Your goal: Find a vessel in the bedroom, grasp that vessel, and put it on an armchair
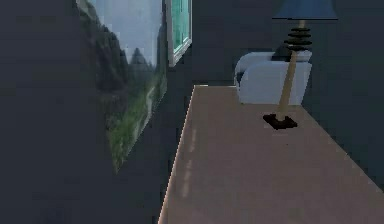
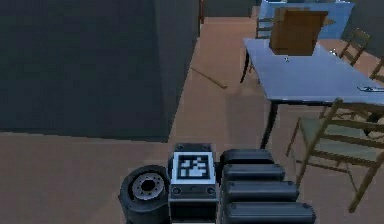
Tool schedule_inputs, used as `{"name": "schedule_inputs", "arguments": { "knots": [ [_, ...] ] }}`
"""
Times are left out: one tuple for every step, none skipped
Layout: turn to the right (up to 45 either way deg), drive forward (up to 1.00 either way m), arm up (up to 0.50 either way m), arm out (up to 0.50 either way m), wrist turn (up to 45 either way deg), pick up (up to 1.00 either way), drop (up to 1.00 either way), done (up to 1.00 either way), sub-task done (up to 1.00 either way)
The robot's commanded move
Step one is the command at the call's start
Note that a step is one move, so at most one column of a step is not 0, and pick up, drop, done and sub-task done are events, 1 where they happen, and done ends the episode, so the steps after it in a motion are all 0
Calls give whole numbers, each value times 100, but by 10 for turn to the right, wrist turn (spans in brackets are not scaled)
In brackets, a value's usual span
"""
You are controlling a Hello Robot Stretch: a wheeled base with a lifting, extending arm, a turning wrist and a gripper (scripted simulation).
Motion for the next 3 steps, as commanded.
{"name": "schedule_inputs", "arguments": {
  "knots": [
    [60, 0, 0, 0, 0, 0, 0, 0, 0],
    [0, 100, 0, 0, 0, 0, 0, 0, 0],
    [0, 100, 0, 0, 0, 0, 0, 0, 0]
  ]
}}
